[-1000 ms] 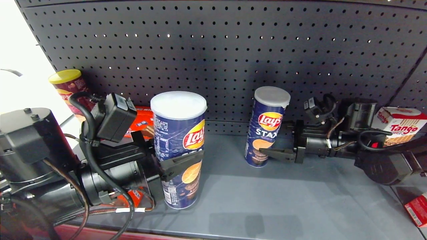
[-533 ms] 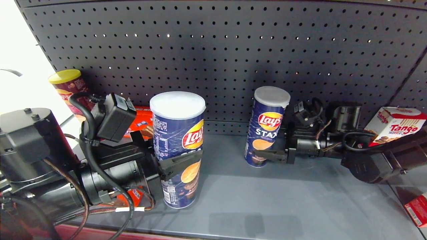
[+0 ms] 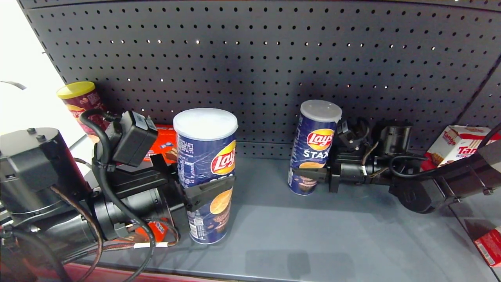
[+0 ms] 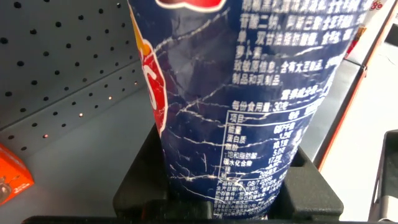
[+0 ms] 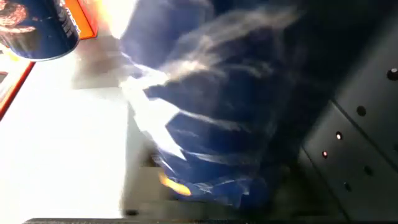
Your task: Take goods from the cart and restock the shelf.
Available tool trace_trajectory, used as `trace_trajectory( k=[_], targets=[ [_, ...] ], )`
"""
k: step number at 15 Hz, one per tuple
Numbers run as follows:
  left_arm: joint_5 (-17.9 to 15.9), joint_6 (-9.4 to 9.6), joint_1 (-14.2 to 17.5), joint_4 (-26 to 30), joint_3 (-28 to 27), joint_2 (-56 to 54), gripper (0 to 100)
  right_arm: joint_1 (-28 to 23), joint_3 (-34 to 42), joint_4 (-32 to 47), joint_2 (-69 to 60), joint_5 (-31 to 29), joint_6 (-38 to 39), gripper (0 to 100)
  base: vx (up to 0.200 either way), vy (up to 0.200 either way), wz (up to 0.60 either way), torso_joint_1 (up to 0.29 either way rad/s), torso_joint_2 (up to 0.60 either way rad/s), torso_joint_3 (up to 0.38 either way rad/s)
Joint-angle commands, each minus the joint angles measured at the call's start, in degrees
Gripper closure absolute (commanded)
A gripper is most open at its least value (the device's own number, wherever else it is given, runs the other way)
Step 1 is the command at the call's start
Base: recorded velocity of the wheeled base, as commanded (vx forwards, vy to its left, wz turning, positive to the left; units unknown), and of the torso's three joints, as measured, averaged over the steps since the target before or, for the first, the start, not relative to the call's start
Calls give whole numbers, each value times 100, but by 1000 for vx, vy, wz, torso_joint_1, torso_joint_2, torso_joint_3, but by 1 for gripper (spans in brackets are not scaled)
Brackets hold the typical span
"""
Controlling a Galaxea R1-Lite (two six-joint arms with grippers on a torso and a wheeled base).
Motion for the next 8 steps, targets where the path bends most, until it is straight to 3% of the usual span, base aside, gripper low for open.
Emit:
trace_trajectory(
  k=[1, 6, 8],
  targets=[
    [1, 2, 9, 0, 0, -7, 100, 8, 139, 6, -217, -10, 1, 100, 0, 0, 0, 0, 0, 0],
    [1, 2, 9, 0, 0, -7, 100, 184, 965, -2, -1149, -520, 1, 100, 0, 0, 0, 0, 0, 0],
    [1, 2, 9, 0, -9, -7, 100, 368, 1633, -204, -1614, -731, 1, 100, 0, 0, 0, 0, 0, 0]
  ],
)
